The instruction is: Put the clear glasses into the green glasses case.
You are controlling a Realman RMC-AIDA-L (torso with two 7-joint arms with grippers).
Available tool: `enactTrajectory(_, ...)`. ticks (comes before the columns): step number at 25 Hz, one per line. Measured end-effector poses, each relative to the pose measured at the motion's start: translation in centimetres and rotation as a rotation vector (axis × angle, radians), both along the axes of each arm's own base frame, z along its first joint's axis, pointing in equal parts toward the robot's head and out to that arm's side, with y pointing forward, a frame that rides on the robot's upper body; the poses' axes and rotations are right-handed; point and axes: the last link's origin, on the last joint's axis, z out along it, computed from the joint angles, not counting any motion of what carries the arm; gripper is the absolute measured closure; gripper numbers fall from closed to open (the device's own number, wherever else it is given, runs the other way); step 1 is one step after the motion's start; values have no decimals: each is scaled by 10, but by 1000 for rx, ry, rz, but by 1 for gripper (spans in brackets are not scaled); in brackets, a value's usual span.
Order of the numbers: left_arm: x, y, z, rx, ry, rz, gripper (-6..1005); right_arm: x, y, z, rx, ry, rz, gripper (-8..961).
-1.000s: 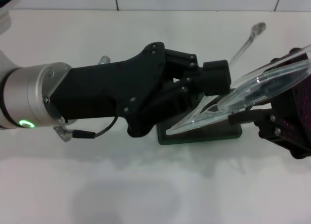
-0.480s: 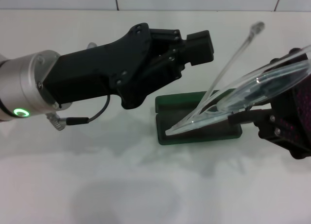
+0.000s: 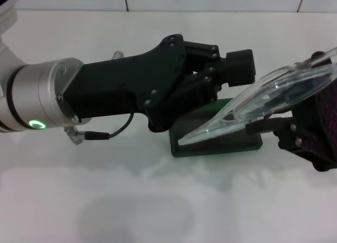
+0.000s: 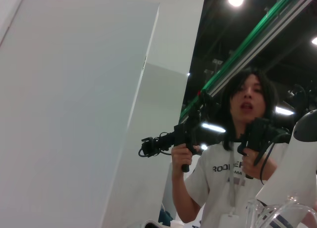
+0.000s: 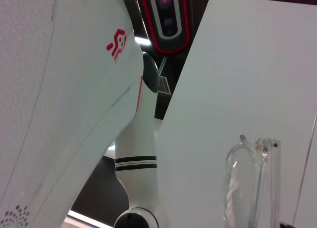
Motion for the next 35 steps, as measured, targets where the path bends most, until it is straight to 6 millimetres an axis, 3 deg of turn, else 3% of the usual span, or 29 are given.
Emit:
enactTrajectory(12, -5, 2, 3, 22, -8, 27, 940, 1, 0, 0, -1, -1, -3, 882)
enactTrajectory(17, -19, 11, 10, 89, -2, 87, 940, 1, -1, -1, -6, -3, -6, 881)
enactTrajectory(20, -40, 21, 27, 174, 40, 156, 940, 1, 1, -1, -28, -24, -26, 880)
enactTrajectory(21, -62, 28, 46, 252, 83, 229, 940, 0, 2, -1, -37, -39, -31, 880)
enactTrajectory(22, -62, 28, 46, 252, 83, 229, 940, -1, 4, 0, -47, -59, -37, 880)
enactTrajectory(25, -107, 31, 88, 377, 135, 392, 940, -13, 8, 5, -82, -194, -38, 879)
enactTrajectory(30, -159, 3, 125, 467, 171, 567, 940, -32, 11, 14, -55, -444, -90, 879)
enactTrajectory(35, -181, -21, 129, 488, 176, 644, 940, -65, 19, 26, 16, -766, -202, 878)
